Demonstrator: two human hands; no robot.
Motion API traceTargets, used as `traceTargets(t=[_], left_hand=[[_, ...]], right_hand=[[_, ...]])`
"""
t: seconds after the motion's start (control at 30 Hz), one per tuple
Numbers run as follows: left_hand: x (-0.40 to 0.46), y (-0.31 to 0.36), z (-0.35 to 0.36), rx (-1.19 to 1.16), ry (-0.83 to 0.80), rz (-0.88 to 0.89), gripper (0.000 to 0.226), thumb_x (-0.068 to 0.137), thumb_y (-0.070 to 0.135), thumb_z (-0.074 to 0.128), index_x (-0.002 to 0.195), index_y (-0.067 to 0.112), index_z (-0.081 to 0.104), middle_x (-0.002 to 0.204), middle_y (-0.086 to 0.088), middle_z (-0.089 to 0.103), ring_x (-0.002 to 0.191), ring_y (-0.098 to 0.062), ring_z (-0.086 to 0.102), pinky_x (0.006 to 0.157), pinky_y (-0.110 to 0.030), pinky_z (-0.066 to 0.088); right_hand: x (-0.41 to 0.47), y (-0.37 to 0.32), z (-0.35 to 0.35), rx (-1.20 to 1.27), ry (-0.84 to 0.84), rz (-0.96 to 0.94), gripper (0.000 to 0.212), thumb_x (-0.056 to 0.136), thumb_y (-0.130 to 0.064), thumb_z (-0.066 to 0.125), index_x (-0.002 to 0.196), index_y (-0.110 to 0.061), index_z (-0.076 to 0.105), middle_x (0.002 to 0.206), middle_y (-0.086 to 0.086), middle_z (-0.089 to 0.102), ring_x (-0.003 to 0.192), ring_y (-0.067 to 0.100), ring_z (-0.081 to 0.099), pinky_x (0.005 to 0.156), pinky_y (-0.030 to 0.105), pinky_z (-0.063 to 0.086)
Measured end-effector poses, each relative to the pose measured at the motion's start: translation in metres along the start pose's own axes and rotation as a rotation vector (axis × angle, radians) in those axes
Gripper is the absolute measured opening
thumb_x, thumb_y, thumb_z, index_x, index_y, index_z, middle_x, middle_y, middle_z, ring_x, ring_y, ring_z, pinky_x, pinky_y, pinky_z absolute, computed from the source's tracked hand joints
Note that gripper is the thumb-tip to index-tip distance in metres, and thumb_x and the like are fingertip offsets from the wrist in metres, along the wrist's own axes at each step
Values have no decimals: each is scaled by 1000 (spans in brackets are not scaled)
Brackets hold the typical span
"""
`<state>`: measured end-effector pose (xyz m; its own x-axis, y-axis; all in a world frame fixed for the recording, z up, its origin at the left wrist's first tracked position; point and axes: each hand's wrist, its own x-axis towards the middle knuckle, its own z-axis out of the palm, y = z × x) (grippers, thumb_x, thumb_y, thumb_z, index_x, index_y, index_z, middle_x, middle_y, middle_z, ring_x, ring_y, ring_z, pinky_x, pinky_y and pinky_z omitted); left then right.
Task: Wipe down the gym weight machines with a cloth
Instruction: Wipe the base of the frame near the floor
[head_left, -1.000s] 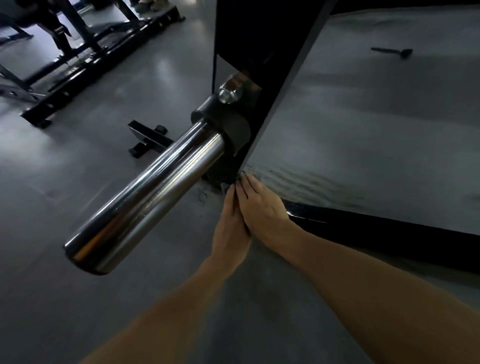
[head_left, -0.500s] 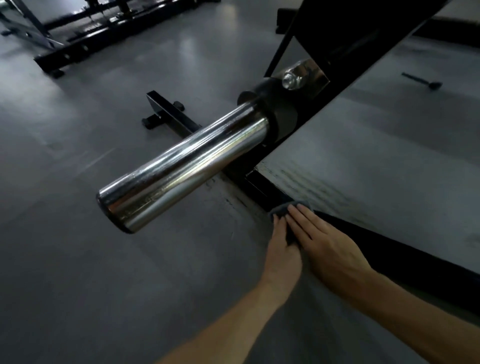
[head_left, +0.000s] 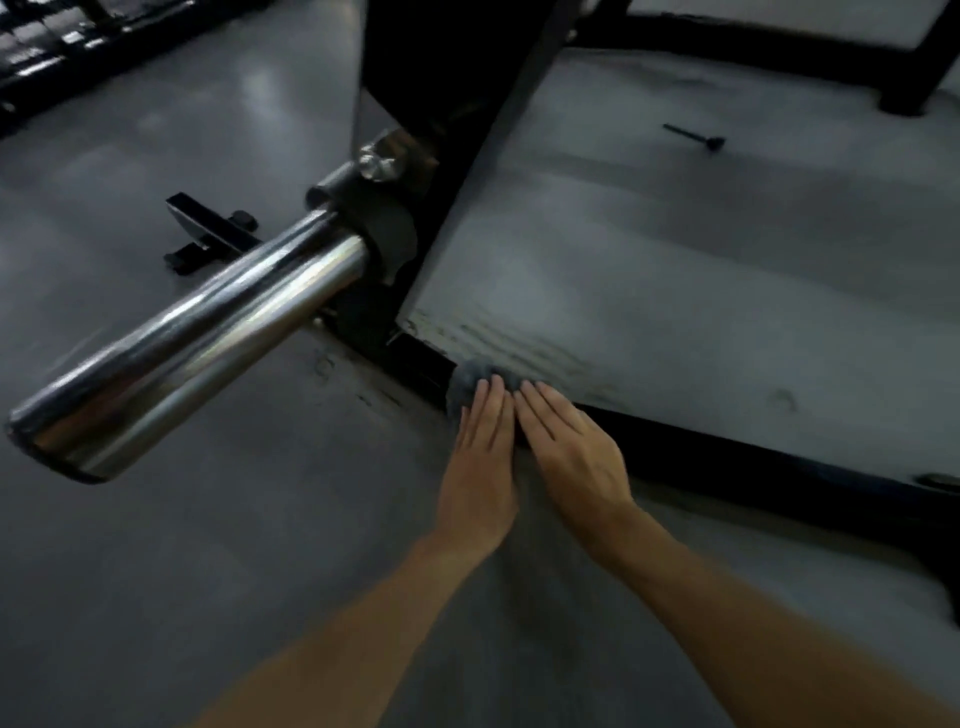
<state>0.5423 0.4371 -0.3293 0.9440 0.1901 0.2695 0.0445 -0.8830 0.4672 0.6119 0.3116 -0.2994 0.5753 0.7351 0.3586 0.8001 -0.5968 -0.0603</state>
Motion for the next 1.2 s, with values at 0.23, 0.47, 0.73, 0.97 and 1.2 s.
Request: traceTargets(t=[0.23,0.47,0.73,0.97,1.2], left_hand=[[10,114,55,190,-32,491,56,97,9,35,152,-3,37,161,-17,33,151,-29,30,123,-43,26],[34,211,110,270,-147,766,54,100,11,28,149,-3,43,156,-20,42,146,-32,40,122,-43,30],[54,298,155,289,-266,961,60,97,17,25,155,4,35,162,-12,34,151,-24,32,124,-35,21],[58,219,97,336,-299,920,58,85,11,70,140,3,57,144,-12,58,133,-24,56,111,-36,44],[33,92,-35,253,-149,307,39,89,18,43,111,14,75,108,-5,75,99,-21,72,87,-34,58]], right_hand=[[-117,102,-53,-210,81,165,40,90,-3,48,123,4,69,127,18,68,116,33,66,101,40,52],[-199,159,-76,-383,113,473,37,91,0,52,124,10,64,126,24,67,119,37,64,97,45,55],[-242,192,-101,-498,-1,855,53,74,7,71,125,15,60,124,29,65,117,42,63,96,47,55],[-186,140,-70,-239,-22,839,65,70,6,77,132,11,57,133,24,62,123,41,60,96,51,55],[-49,43,-49,260,92,584,26,72,-6,70,95,-16,78,106,9,72,104,38,59,80,46,57]])
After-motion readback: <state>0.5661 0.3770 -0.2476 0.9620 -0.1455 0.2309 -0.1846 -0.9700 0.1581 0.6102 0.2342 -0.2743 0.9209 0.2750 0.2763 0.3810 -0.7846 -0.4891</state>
